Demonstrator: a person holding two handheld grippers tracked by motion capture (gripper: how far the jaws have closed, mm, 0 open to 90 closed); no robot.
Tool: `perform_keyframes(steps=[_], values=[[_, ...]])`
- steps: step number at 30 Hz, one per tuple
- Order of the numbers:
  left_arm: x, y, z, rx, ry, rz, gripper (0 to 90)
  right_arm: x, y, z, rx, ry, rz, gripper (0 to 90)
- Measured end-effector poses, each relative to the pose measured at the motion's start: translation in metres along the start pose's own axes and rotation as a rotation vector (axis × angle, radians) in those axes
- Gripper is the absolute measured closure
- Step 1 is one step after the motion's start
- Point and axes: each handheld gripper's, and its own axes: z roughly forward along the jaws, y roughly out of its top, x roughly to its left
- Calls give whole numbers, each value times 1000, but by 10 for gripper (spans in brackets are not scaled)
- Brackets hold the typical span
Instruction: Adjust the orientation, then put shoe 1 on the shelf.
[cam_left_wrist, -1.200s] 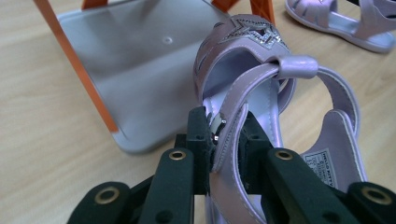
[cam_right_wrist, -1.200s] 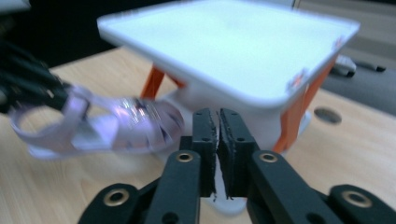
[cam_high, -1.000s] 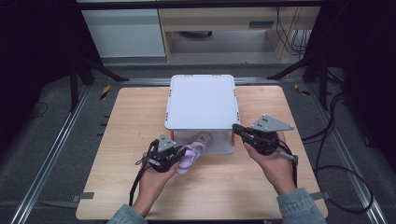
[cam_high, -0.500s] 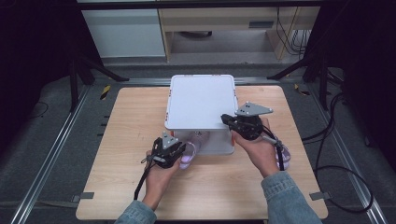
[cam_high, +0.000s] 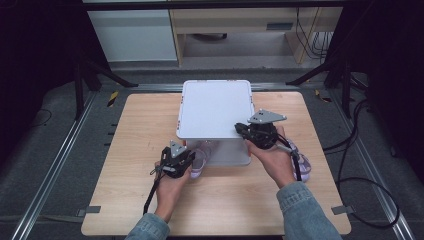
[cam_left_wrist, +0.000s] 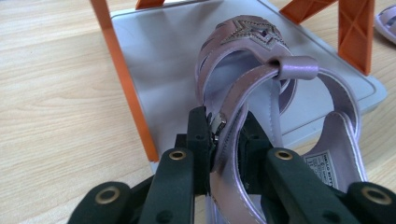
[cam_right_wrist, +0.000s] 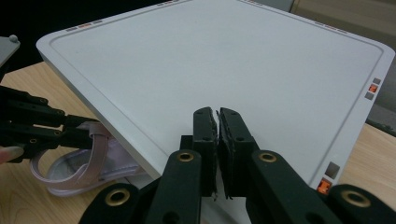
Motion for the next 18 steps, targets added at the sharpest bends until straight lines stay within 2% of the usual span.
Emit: perform_keyframes(steps=[5,9,12,15,16,18], values=[[1,0,3,3,1,-18,777,0,0,1,-1,0,-1,859],[1,1,8,-6,-6,-48,775,0,0,1,1,1,-4,857],[1,-2,12,26,-20,-38,758,0,0,1,0,2,-3,849],[2,0,9,-8,-44,-45,690,0,0,1,-2,2,-3,846],[3,1,7,-13,-47,-43,638,0,0,1,-3,5,1,844],[3,3,1,-50,-54,-35,614,0,0,1,-5,5,2,842]])
